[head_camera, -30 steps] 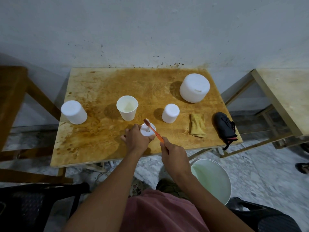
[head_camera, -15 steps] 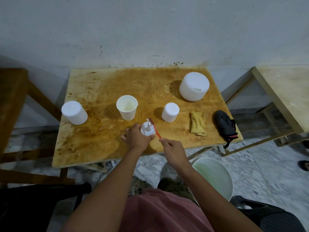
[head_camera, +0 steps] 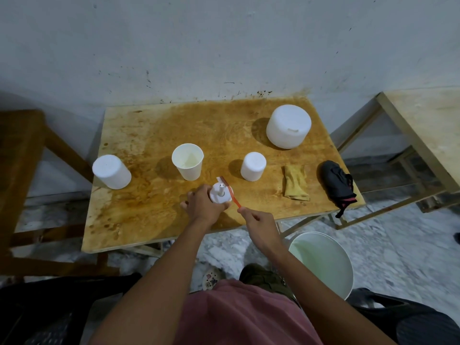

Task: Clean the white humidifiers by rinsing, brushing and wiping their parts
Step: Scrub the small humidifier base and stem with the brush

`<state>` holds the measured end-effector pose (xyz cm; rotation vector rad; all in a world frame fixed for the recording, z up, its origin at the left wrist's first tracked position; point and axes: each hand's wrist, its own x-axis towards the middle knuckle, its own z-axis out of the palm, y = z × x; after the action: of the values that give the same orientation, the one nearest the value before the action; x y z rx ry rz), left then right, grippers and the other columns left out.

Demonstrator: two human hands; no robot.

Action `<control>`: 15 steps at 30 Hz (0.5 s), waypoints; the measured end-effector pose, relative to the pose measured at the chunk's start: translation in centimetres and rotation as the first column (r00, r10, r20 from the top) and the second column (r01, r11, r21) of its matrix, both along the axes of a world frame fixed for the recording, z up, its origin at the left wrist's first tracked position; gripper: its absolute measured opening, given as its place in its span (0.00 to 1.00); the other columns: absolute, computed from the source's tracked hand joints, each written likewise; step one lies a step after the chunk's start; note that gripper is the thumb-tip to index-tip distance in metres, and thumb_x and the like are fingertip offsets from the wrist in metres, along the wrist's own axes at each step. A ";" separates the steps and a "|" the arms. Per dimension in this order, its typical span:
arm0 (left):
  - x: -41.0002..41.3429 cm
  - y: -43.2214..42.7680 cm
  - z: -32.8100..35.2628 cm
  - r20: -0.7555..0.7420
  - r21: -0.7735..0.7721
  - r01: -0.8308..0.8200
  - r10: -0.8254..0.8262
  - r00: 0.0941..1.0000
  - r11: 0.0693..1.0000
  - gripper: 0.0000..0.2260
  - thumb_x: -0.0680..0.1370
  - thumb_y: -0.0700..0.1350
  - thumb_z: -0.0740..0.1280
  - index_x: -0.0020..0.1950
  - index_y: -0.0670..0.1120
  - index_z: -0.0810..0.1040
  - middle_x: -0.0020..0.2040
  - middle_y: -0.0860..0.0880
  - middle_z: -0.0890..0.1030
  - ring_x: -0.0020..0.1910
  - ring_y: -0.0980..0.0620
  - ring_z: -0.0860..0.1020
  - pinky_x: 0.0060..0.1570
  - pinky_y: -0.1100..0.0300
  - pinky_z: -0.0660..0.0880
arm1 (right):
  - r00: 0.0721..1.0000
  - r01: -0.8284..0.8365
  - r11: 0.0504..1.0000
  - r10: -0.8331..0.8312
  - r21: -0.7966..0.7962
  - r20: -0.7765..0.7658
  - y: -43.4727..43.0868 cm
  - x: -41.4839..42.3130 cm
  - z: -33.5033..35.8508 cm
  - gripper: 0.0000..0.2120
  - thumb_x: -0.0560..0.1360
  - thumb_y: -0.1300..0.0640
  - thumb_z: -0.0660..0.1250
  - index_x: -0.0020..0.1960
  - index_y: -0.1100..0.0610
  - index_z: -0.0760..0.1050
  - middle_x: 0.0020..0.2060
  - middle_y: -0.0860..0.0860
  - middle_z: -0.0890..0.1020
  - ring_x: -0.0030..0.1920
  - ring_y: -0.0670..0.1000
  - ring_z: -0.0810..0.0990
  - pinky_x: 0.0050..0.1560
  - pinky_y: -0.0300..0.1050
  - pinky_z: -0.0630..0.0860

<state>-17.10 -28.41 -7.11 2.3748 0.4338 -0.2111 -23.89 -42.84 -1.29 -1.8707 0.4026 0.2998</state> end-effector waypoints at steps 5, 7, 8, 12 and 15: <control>0.0 0.3 0.3 0.008 0.000 0.041 -0.041 0.999 0.999 0.23 0.66 0.60 0.77 0.56 0.54 0.75 0.57 0.54 0.79 0.65 0.48 0.66 0.55 0.50 0.57 | 0.982 -0.182 0.940 0.189 -0.288 -0.004 -0.8 0.5 -1.2 0.17 0.82 0.50 0.59 0.40 0.54 0.79 0.23 0.46 0.68 0.23 0.44 0.65 0.27 0.41 0.59; 0.1 0.5 0.4 -0.004 -0.006 0.049 -0.049 0.999 0.999 0.24 0.66 0.61 0.77 0.56 0.55 0.75 0.57 0.54 0.79 0.65 0.47 0.67 0.55 0.50 0.57 | 0.955 -0.274 0.818 0.293 -0.507 -0.042 -1.1 1.3 -0.6 0.14 0.83 0.48 0.57 0.55 0.52 0.80 0.30 0.48 0.76 0.31 0.48 0.75 0.28 0.42 0.64; 0.1 0.5 0.5 -0.008 -0.008 0.052 -0.052 0.999 0.999 0.24 0.65 0.62 0.77 0.56 0.55 0.75 0.57 0.55 0.78 0.65 0.47 0.67 0.55 0.50 0.57 | 0.942 -0.305 0.745 0.329 -0.593 -0.071 -1.3 1.8 -0.2 0.15 0.83 0.48 0.56 0.60 0.51 0.78 0.35 0.51 0.80 0.36 0.52 0.78 0.31 0.43 0.66; 0.2 0.5 0.5 -0.017 -0.007 0.060 -0.060 0.998 0.998 0.24 0.65 0.63 0.76 0.56 0.55 0.75 0.57 0.55 0.78 0.65 0.47 0.67 0.56 0.49 0.58 | 0.896 -0.354 0.505 0.423 -0.787 -0.131 -2.0 2.8 1.1 0.14 0.84 0.49 0.53 0.62 0.52 0.74 0.43 0.54 0.81 0.43 0.57 0.80 0.36 0.45 0.70; 0.2 0.6 0.1 -0.006 -0.024 0.054 -0.054 0.999 0.998 0.25 0.65 0.64 0.77 0.56 0.56 0.75 0.58 0.55 0.78 0.65 0.47 0.67 0.62 0.45 0.59 | 0.869 -0.415 0.471 0.458 -0.778 -0.187 -2.9 2.7 1.6 0.14 0.83 0.49 0.54 0.59 0.53 0.76 0.42 0.53 0.78 0.43 0.56 0.79 0.39 0.47 0.73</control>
<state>-16.89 -27.80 -6.98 2.3650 0.3685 -0.2482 -21.19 -45.75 0.35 -2.9002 -0.0361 0.4670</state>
